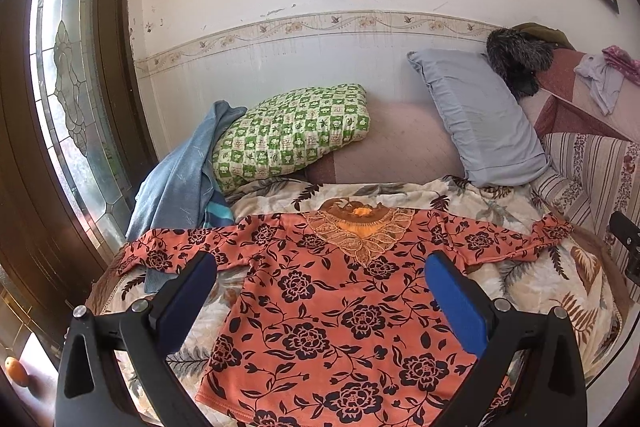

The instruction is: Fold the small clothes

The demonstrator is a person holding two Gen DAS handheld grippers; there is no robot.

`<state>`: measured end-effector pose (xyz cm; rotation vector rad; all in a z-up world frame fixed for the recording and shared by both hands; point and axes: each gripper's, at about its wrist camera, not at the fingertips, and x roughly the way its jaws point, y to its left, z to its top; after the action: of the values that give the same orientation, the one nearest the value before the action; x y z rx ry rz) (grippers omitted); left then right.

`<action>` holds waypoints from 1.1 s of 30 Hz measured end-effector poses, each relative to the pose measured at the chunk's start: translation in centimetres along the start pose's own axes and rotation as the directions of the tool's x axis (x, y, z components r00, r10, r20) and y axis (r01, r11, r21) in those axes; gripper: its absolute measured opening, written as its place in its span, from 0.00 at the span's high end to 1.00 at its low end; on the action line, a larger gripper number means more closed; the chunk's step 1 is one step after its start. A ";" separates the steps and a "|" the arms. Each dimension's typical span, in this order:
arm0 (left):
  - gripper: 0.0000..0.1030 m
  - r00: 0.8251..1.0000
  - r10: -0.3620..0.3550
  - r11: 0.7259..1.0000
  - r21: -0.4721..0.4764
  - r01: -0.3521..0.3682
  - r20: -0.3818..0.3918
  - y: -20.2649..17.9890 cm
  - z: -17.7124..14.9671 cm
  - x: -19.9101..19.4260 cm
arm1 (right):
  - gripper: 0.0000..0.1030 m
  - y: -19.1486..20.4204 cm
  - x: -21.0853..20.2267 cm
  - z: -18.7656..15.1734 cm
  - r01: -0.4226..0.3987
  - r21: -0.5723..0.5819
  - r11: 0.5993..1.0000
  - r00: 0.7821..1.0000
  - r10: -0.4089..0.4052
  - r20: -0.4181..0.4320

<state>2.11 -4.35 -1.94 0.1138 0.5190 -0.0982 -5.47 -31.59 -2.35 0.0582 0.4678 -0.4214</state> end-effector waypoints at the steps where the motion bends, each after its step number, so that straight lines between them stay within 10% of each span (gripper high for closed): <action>1: 0.00 1.000 0.000 1.000 0.002 0.000 -0.002 -0.1 0.0 0.2 | 0.00 0.0 0.2 0.0 0.002 -0.002 1.000 1.000 -0.002 -0.001; 11: 0.00 1.000 -0.023 1.000 0.009 0.023 -0.017 -1.7 0.9 3.8 | 0.01 -2.2 4.2 -0.1 0.017 -0.017 1.000 0.999 -0.018 -0.045; 20: 0.00 0.999 -0.049 0.998 -0.024 0.049 0.018 -3.3 3.1 9.4 | 0.05 -13.5 14.3 -1.3 -0.018 0.172 0.985 0.982 0.050 -0.183; 28: 0.00 0.999 0.003 1.000 0.003 -0.003 -0.055 -3.7 2.6 16.4 | 0.23 -18.0 25.9 -1.6 0.019 0.344 0.939 0.940 0.101 -0.327; 33: 0.00 0.991 0.075 0.997 -0.008 -0.076 -0.112 -2.5 1.7 20.8 | 0.50 -20.0 35.5 -0.9 0.117 0.457 0.882 0.867 0.134 -0.479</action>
<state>20.54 -8.43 -11.10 0.1279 0.6257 -0.0145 14.69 -63.23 -18.22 0.6640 0.8702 -0.5062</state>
